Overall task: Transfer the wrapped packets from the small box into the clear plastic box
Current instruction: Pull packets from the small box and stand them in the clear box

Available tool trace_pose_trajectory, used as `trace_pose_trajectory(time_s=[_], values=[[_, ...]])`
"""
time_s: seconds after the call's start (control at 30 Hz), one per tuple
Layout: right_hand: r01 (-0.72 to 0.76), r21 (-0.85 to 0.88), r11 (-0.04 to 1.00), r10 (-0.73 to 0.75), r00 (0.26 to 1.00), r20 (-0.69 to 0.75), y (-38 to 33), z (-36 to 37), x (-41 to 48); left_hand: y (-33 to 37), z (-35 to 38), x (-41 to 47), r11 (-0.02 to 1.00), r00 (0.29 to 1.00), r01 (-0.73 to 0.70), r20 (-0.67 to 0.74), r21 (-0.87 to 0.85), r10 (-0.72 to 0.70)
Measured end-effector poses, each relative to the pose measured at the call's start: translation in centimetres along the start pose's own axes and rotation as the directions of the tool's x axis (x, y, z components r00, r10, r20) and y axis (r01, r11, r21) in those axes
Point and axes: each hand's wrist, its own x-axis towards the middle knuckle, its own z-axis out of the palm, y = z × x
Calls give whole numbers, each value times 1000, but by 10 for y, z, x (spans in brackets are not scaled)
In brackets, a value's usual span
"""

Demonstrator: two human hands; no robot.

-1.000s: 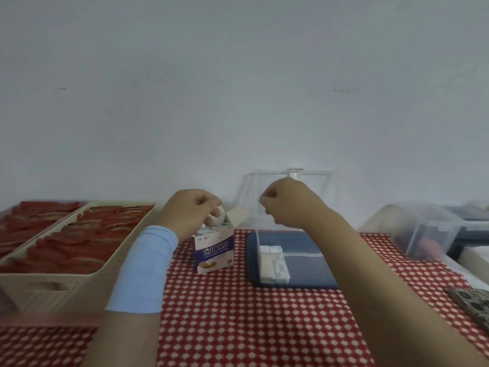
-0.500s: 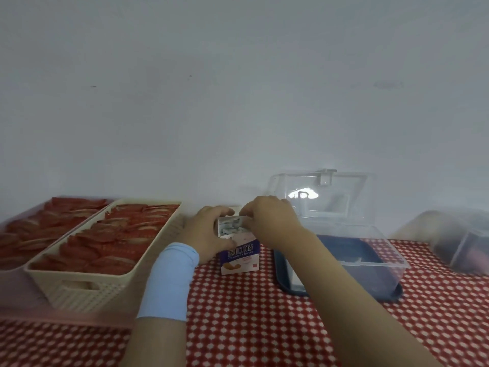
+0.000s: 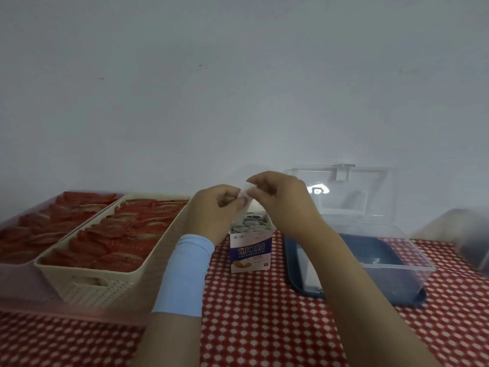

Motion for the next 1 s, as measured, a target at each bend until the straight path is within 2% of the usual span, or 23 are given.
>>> trace_pose_trajectory(time_s=[0.07,0.13,0.3,0.4,0.53,0.6,0.73,0.87,1.0], values=[[-51,49,997,50,999,16,4,-1,1,-6,0,4,994,991,44,-125,-102,-56],[-56,-120,991,66,995,80,11,0,1,-9,-4,7,972,972,84,-197,-218,-128],[92,-541,836,21,980,199,19,13,2,-16,-9,9,905,945,166,-200,-391,-260],[130,-651,748,30,973,229,22,19,4,-16,-7,11,906,950,179,-173,-383,-261],[109,-673,731,70,970,232,24,18,5,-17,-1,10,923,955,204,-143,-327,-262],[78,-645,761,85,972,218,24,15,7,-18,2,10,939,958,194,-150,-282,-243],[-16,-540,841,114,982,148,20,4,7,-19,3,10,960,965,185,-144,-212,-218],[-96,-343,934,128,989,72,16,1,5,-17,5,9,966,956,158,-212,-204,-201],[-86,-367,926,157,973,169,17,4,2,-15,4,9,962,950,144,-239,-232,-200]])
